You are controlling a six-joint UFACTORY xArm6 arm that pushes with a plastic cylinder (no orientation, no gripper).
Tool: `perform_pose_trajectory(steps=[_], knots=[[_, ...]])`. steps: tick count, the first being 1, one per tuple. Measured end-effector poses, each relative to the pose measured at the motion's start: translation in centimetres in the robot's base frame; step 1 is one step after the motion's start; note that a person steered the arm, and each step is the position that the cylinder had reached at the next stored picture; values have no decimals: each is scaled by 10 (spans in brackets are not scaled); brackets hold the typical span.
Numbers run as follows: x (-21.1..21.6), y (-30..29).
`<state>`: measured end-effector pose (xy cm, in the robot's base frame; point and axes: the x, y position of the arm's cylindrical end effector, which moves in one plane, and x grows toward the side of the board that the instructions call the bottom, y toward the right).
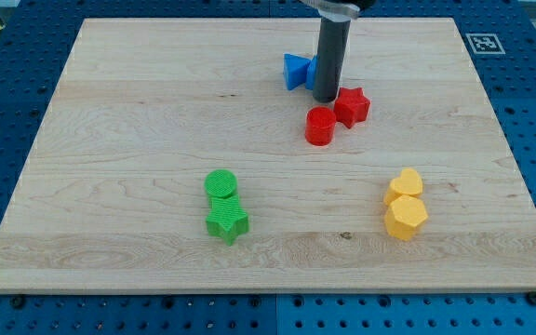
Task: Point at blue cube
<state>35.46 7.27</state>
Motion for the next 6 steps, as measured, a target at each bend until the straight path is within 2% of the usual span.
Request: perform_pose_trajectory(steps=[2, 4, 5, 6], knots=[[-10, 4], [-16, 71], [-51, 74], [-63, 74]])
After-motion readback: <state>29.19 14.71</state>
